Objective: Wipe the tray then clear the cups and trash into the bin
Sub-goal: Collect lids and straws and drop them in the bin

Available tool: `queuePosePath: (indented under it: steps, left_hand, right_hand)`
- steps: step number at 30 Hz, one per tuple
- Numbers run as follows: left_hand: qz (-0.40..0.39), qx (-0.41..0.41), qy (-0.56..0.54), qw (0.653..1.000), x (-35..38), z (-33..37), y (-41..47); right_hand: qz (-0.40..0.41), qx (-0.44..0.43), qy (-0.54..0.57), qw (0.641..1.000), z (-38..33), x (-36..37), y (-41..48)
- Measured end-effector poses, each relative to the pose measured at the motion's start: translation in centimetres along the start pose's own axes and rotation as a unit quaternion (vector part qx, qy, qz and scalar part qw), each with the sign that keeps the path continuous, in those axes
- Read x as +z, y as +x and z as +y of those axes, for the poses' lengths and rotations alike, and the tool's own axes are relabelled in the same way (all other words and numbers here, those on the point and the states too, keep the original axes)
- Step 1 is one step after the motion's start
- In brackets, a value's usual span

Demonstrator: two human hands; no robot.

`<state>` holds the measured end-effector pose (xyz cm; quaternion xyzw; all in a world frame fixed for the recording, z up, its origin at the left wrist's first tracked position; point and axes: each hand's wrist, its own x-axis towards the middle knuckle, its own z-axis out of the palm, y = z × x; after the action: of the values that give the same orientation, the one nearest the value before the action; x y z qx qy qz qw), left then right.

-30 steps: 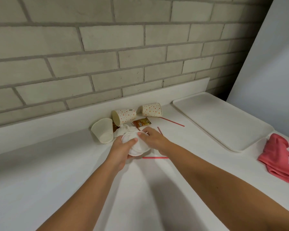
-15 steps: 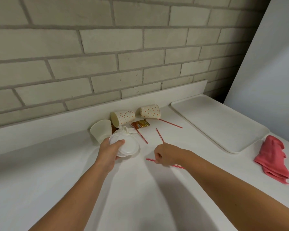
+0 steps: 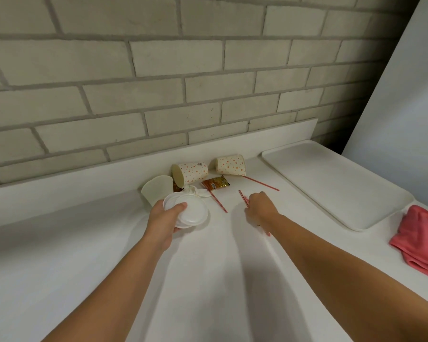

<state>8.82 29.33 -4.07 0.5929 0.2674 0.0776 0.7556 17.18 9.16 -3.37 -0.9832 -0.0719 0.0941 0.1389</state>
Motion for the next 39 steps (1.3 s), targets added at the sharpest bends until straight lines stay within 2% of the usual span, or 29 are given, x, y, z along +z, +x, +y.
queuePosePath:
  steps: [11,16,21,27,31,33,37,39]
  left_hand:
    - [-0.009,0.004,0.0,1.0,0.5,-0.2,0.2]
    - [-0.007,0.0,-0.002,1.0,-0.3,-0.2,0.2]
    - [-0.007,0.004,0.004,1.0,-0.6,0.1,-0.1]
    - [-0.009,0.011,0.013,1.0,-0.7,0.7,-0.3]
    - [-0.013,0.014,0.017,1.0,-0.7,0.7,-0.1]
    - [-0.015,0.014,0.021,1.0,-0.6,0.5,0.0]
    - [-0.02,0.017,0.034,0.999,-0.6,-0.2,0.0]
    - [-0.022,0.018,0.033,0.999,-0.8,-0.3,-0.1]
  right_hand:
    - [-0.078,-0.026,-0.104,0.991,-2.0,0.4,0.7]
    - [-0.053,-0.034,-0.158,0.985,-2.2,0.7,0.7]
    - [-0.067,-0.033,-0.103,0.992,-2.0,0.7,0.7]
    - [-0.056,-0.027,-0.094,0.994,-2.1,0.9,0.2]
    - [-0.038,0.008,0.031,0.999,-3.8,0.9,0.9]
    - [-0.013,-0.001,0.081,0.997,-5.1,1.2,1.0]
    - [0.019,-0.009,0.123,0.992,-6.4,2.8,0.7]
    - [0.023,-0.01,0.097,0.995,-6.7,3.4,0.7]
